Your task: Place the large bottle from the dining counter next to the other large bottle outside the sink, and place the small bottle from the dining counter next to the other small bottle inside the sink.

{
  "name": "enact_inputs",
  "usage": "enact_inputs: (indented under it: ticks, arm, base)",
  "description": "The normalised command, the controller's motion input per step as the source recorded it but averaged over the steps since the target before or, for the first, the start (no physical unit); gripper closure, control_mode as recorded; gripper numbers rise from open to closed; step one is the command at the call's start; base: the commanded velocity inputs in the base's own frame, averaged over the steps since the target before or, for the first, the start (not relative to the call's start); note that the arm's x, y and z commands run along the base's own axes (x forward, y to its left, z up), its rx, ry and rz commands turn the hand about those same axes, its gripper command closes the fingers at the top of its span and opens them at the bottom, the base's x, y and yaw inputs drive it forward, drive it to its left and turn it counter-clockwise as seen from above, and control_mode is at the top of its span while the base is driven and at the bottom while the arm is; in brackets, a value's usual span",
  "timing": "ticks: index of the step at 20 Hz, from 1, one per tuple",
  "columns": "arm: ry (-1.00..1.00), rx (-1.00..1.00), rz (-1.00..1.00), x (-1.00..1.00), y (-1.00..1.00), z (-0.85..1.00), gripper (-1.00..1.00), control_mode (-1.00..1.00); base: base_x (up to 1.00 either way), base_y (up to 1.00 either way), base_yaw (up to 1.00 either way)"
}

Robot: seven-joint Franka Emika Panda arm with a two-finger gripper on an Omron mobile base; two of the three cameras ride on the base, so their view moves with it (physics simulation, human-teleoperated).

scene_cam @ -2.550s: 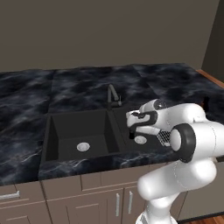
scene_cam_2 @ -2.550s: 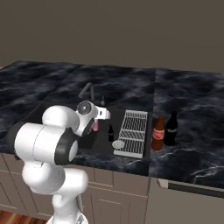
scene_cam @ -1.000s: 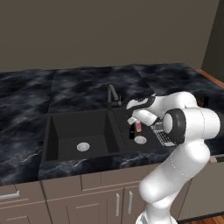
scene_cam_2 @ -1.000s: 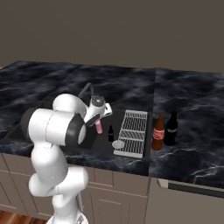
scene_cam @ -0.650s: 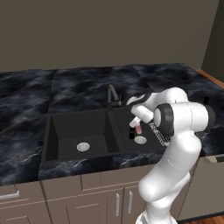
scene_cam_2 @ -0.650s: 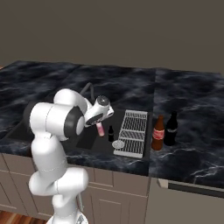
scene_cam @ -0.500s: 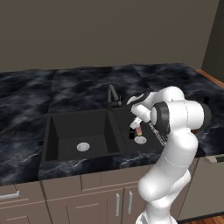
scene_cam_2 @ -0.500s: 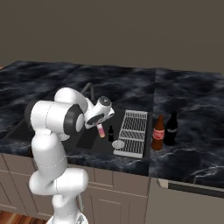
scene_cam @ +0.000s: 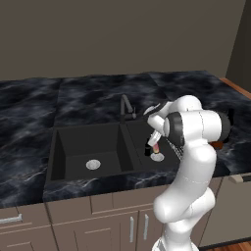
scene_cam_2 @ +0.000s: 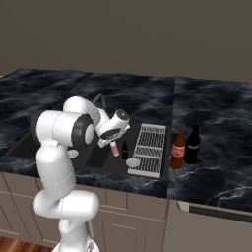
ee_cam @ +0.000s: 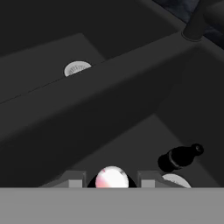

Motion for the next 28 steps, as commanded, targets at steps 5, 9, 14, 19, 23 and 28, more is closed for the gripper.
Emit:
enact_inputs:
  ticks: [5, 9, 14, 19, 23, 28]
  arm:
    - [0.00, 0.00, 0.05, 0.07, 0.00, -0.19, 1.00, -1.00]
    - [0.00, 0.00, 0.02, 0.22, 0.00, -0.10, 1.00, -1.00]
    - [0.00, 0.00, 0.01, 0.34, 0.00, -0.16, 1.00, -1.00]
    - [0.00, 0.05, 0.01, 0.30, 0.00, -0.24, 1.00, -1.00]
    - [0.00, 0.11, 0.02, 0.27, 0.00, -0.33, 1.00, -1.00]
    - [0.00, 0.06, 0.03, 0.29, 0.00, -0.41, 1.00, -1.00]
  base:
    - [0.00, 0.00, 0.00]
    - [0.00, 0.00, 0.00]
    - [0.00, 0.00, 0.00]
    - [0.00, 0.00, 0.00]
    - [0.00, 0.00, 0.00]
    - [0.00, 0.00, 0.00]
